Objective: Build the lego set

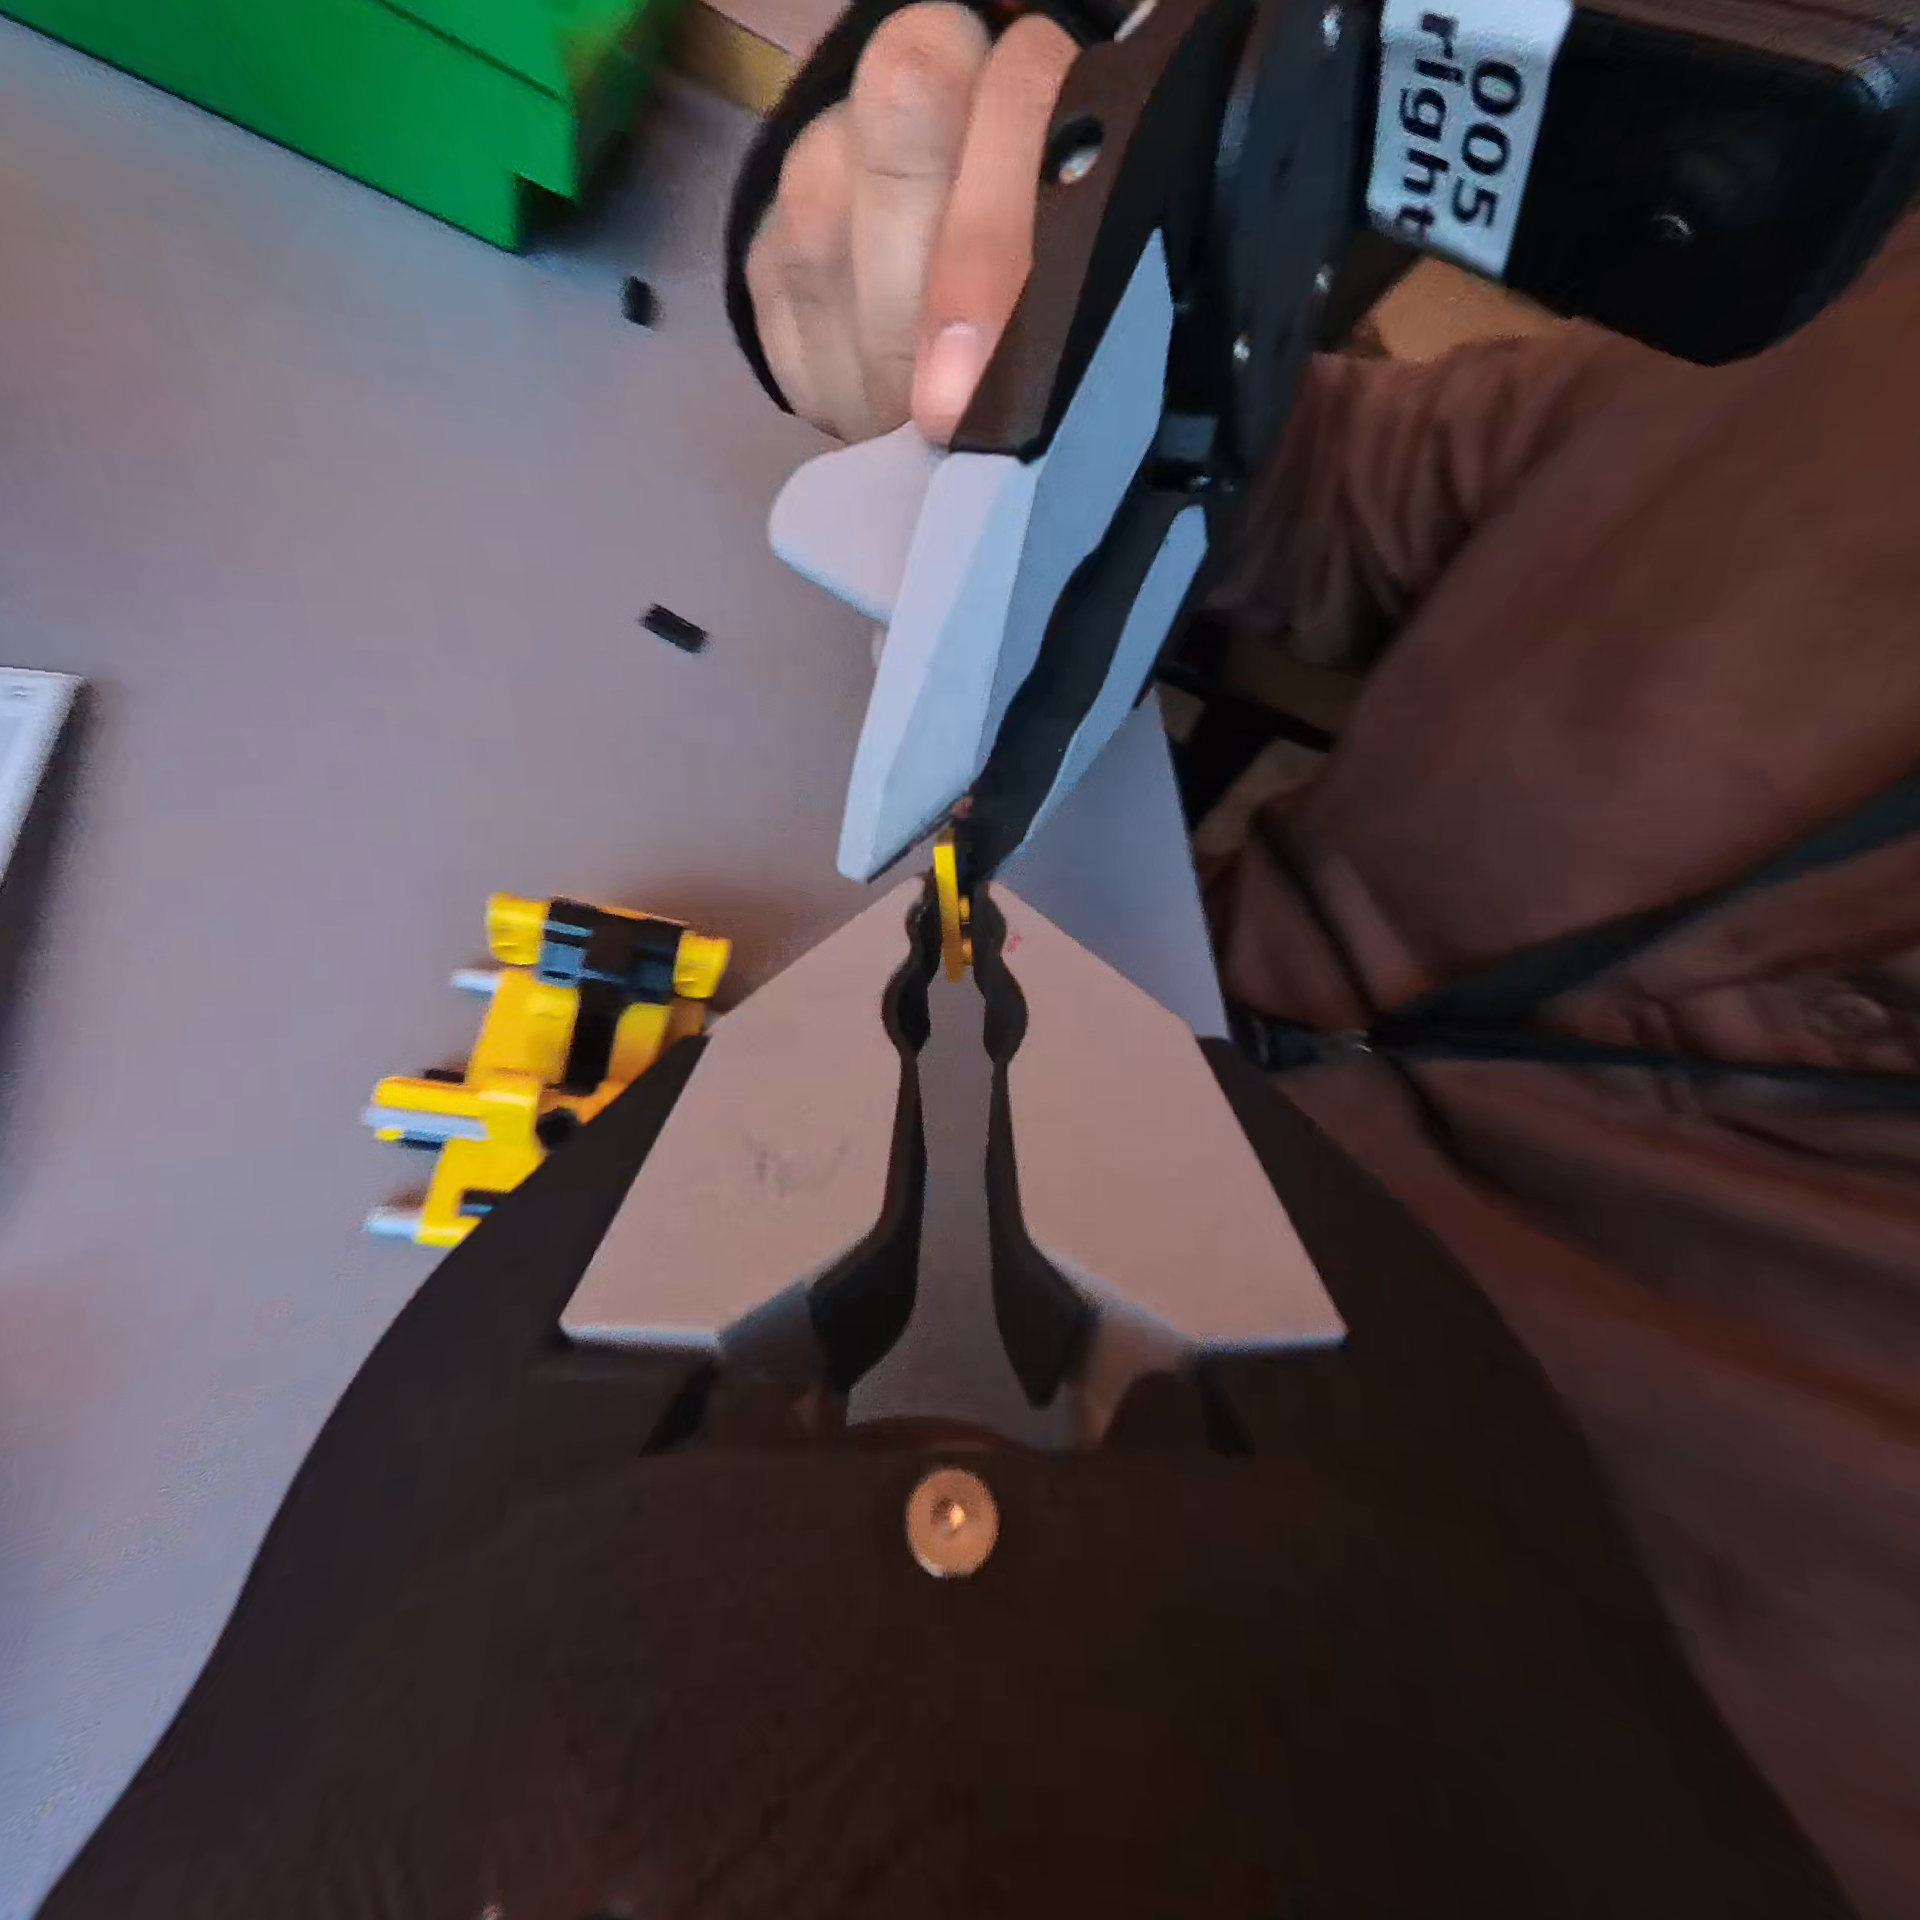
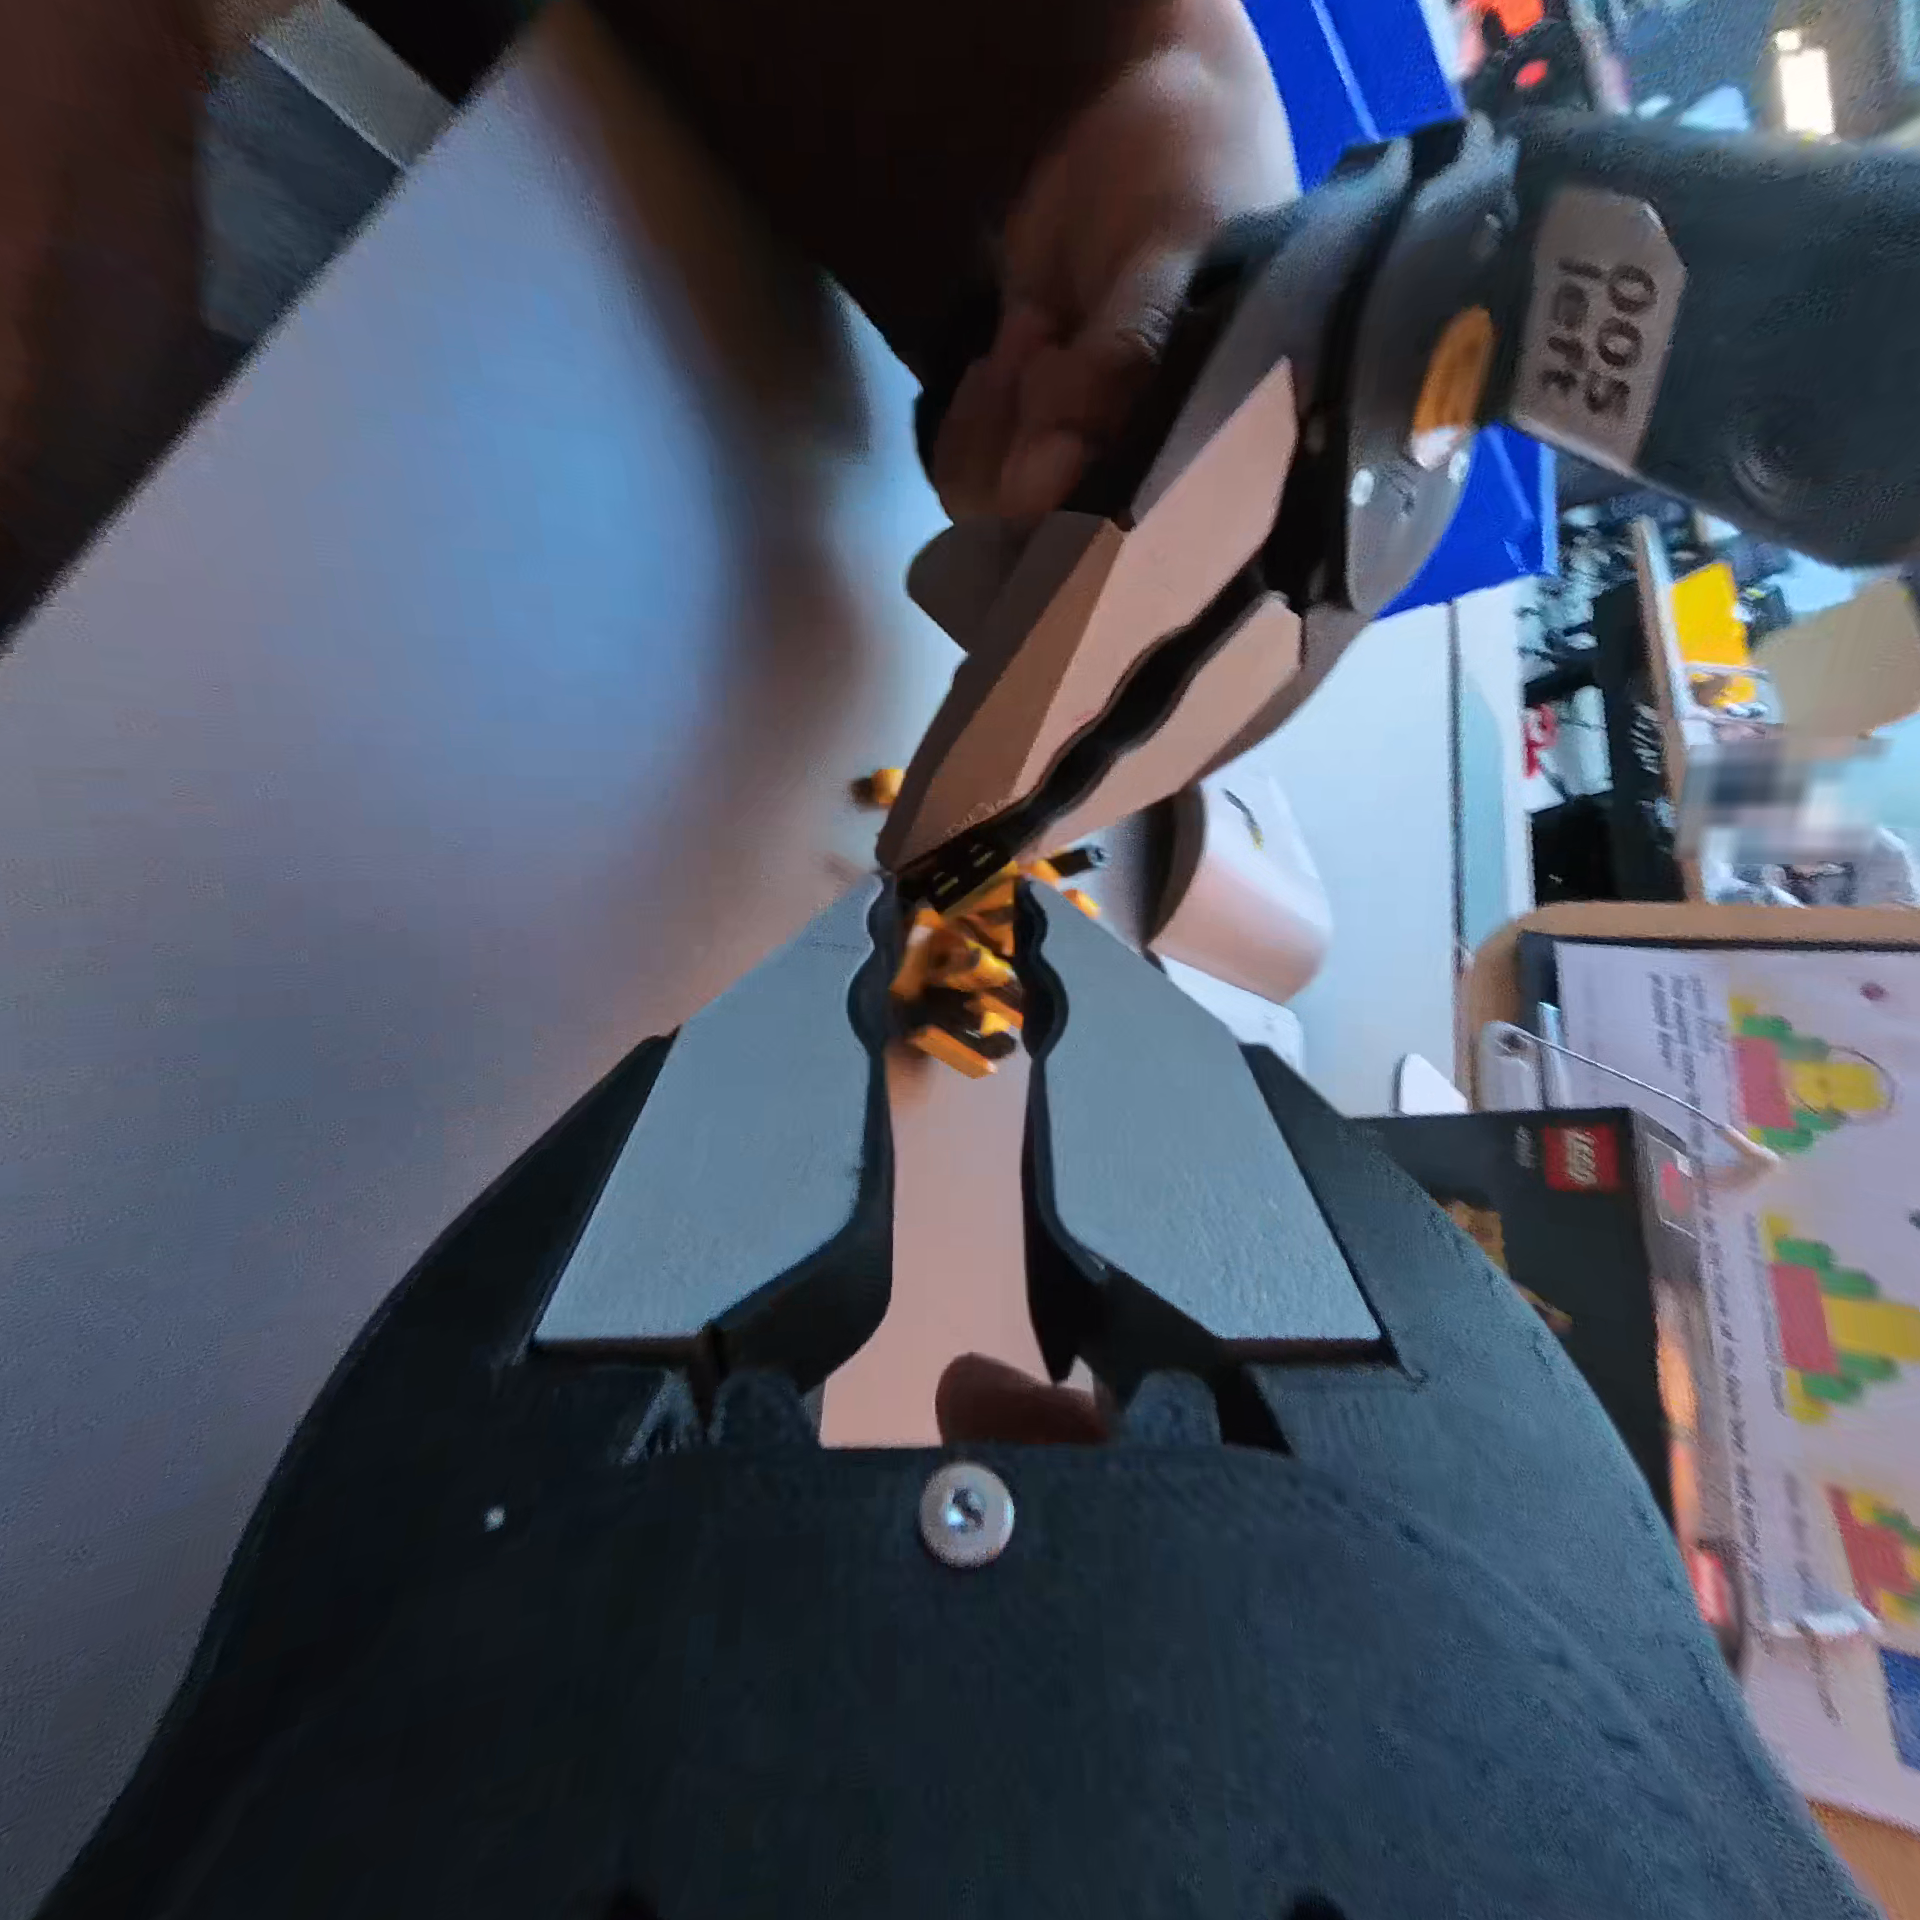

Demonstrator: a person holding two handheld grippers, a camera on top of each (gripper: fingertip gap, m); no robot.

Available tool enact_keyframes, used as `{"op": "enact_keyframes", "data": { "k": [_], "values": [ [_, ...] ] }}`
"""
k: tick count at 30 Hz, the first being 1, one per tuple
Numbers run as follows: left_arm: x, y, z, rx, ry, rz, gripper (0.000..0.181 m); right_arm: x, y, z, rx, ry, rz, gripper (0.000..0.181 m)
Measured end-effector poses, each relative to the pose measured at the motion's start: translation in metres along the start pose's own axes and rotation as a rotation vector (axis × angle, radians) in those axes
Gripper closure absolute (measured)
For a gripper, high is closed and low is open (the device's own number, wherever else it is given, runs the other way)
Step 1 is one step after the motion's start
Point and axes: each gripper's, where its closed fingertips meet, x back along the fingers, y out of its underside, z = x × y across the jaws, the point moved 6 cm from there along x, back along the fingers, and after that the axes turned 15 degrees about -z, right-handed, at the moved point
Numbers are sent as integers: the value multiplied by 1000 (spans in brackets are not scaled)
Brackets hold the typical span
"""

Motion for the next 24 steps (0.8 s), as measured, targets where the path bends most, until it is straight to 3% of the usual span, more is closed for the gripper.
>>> {"op": "enact_keyframes", "data": {
  "k": [10,14,19,24],
  "values": [
    [-19,6,23,-19,190,-69,180,21,-14,-23,11,-118,103,166],
    [-26,7,25,3,231,-73,180,25,-13,-30,25,-80,96,167],
    [-14,-10,13,94,226,145,178,34,8,-14,-257,57,175,167],
    [-15,-18,-2,194,173,252,178,31,21,-10,-347,193,103,167]
  ]
}}
